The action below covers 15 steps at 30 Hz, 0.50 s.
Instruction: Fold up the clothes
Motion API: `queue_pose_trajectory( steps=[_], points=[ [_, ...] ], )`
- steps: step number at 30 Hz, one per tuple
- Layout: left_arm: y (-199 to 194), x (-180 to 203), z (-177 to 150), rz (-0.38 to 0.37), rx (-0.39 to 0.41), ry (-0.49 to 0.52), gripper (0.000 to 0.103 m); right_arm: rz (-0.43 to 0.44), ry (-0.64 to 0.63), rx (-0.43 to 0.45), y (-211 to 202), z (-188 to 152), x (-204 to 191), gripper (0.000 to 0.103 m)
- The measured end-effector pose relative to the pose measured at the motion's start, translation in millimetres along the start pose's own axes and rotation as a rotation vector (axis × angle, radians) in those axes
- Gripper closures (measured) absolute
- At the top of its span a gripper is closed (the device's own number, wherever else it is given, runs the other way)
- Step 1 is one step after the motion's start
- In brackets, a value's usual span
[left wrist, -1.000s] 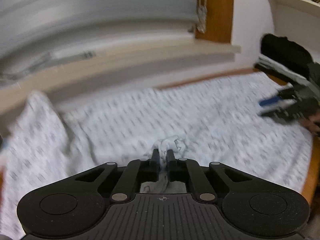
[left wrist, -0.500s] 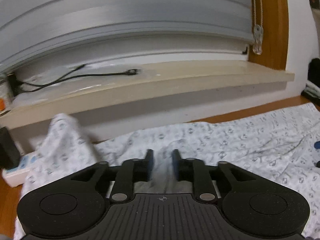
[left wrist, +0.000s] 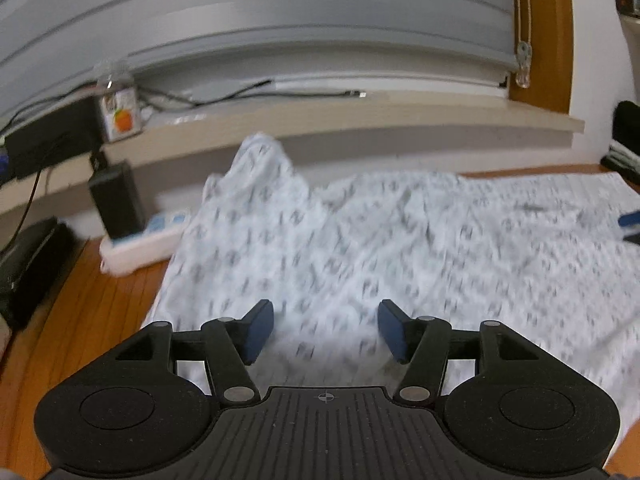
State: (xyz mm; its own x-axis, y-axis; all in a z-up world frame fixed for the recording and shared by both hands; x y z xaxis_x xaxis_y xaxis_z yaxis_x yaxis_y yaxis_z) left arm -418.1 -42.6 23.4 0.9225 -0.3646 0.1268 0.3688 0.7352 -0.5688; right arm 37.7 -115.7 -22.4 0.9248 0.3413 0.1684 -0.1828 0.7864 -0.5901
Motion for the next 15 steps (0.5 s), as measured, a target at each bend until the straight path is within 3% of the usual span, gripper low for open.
queue_pose_trajectory(
  steps=[11, 15],
  points=[
    [16, -30, 1, 0.041, -0.018, -0.042, 0.040, 0.010, -0.019, -0.004, -28, -23, 15, 0.033],
    [21, -35, 5, 0.020, -0.035, -0.014, 0.039, 0.021, -0.071, 0.028, -28, -5, -16, 0.046]
  ],
)
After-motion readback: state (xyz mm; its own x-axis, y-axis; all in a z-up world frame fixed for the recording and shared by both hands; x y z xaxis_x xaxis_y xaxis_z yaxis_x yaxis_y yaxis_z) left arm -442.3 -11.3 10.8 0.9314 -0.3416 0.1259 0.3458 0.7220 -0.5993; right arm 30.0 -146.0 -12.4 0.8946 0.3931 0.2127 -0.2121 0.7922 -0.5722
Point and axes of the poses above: each gripper's, at about its wrist camera, not at the fingertips, and y roughly the way its jaws point, x to its right, z to its top, the point moved 4 cm from there along y, roughly the way its jaws point, and after that the axes turned 13 degrees about -y, right-handed, at the moved point
